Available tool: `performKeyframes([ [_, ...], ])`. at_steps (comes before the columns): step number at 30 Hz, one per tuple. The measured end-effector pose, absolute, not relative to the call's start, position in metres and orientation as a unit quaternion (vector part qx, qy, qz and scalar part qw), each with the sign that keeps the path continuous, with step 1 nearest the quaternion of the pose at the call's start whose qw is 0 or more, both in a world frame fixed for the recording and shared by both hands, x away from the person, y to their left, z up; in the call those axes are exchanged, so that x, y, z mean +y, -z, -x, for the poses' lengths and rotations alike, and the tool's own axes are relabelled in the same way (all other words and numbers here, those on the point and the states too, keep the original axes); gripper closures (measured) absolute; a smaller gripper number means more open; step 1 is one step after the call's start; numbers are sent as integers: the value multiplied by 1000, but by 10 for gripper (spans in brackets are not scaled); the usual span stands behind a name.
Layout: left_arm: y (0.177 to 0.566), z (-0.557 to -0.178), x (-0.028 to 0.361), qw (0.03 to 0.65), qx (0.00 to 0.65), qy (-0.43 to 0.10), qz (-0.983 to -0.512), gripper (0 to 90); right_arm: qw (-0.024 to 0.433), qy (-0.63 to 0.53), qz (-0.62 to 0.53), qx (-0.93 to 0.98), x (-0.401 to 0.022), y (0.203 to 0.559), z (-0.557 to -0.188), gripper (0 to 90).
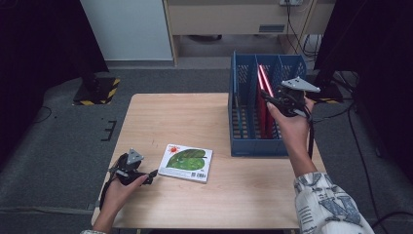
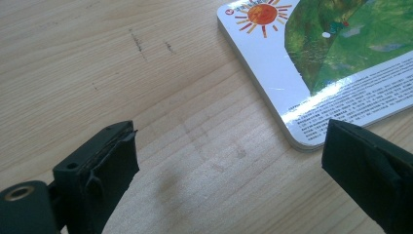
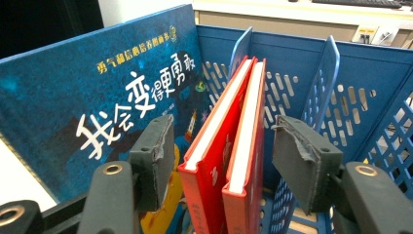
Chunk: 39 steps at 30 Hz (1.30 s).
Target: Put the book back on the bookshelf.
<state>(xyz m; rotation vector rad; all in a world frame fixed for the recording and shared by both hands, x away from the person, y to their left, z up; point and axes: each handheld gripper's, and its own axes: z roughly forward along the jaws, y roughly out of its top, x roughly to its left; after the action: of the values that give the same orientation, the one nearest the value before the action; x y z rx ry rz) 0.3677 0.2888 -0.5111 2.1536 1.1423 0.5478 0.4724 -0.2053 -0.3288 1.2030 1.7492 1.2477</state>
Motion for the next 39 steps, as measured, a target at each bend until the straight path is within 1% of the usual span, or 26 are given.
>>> performKeyframes([
  [6,511,-368,289,315,433,-207,-819,52,334,-479,-452,674,-203,328,-467,373],
  [13,512,-368,288,315,433,-207,-819,51,322,-480,-442,685,-202,329,-460,282],
  [19,512,-368,287,313,432,-206,-821,51,315,-483,-433,693,-204,331,-450,238],
  [25,512,-368,287,312,431,-207,-821,51,312,-487,-425,697,-205,334,-443,204],
  [39,513,-368,285,310,430,-207,-822,51,277,-495,-409,715,-196,351,-420,132],
])
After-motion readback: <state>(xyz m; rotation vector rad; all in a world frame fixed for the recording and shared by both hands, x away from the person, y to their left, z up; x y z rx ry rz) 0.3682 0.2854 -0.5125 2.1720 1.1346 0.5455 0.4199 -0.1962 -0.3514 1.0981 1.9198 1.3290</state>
